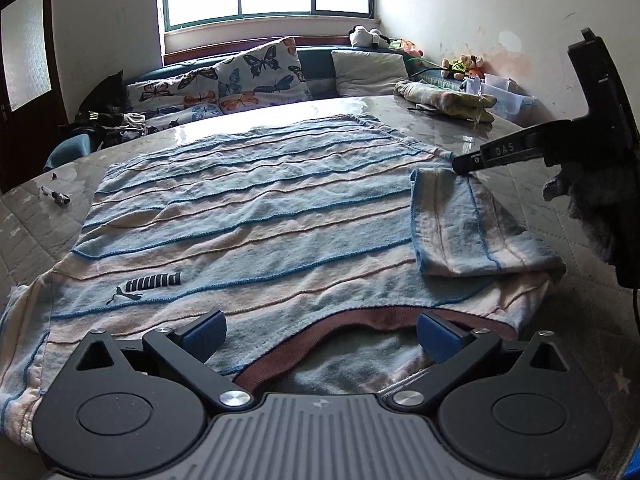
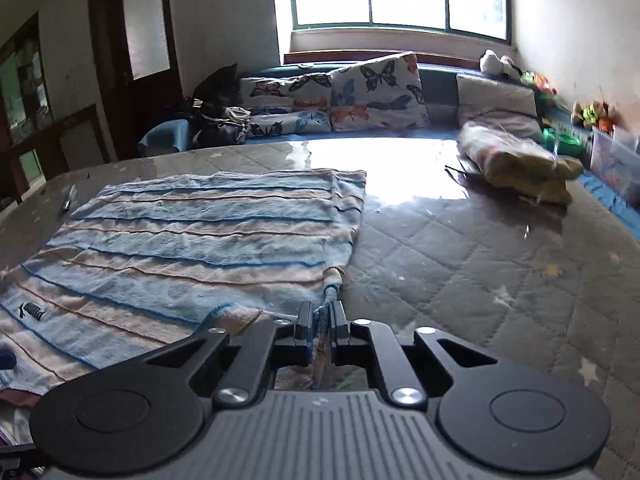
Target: Fold clothes
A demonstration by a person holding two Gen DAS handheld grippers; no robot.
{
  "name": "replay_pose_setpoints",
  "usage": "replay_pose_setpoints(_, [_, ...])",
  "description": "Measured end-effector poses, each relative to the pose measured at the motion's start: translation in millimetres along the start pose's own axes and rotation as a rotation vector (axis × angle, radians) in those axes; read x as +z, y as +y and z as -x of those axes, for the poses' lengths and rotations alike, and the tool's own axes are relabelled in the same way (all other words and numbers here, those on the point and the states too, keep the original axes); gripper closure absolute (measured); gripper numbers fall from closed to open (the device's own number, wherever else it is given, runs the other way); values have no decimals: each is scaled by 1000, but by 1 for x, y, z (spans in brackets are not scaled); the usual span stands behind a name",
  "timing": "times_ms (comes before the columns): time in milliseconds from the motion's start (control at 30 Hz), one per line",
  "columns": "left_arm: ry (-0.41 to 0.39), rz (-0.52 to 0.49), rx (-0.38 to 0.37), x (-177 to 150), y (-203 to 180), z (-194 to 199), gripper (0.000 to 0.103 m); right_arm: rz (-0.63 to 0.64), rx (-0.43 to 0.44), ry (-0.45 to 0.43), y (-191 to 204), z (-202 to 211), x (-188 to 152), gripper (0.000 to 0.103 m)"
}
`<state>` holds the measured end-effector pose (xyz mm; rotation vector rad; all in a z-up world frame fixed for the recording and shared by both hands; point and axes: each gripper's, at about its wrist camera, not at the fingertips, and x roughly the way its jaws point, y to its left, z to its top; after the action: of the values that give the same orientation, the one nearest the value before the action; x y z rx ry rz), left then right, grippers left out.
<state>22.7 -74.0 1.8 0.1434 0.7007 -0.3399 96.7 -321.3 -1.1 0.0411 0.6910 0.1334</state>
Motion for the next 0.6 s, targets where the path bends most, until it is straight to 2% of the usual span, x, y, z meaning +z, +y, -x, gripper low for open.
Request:
replay_pose_setpoints(100, [2,-2,2,0,0,0,0,-25,8,22,-7,-4,-3,94])
replay_pose_setpoints(200, [-5,-5,5,0,-2,3,0,-21,17,-7,-5,9,-2,91])
replay_pose_setpoints(300, [-15,-8,6,2,-3,7,0,20,61,-21,3,25,-1,90])
replay_pose_setpoints(400, [-23,-11,5,2,-5,10,0,84,115,3,19,36,-8,89])
replay_pose_setpoints(467, [-28,-13,7,2,-5,14,0,115,134,21,26,40,-15,84])
replay_pose_setpoints(533, [-31,-7,20,0,-1,18,0,131,139,42,30,41,-24,72])
replay_pose_setpoints(600, [-35,-1,34,-2,4,23,0,147,132,51,33,43,-32,71])
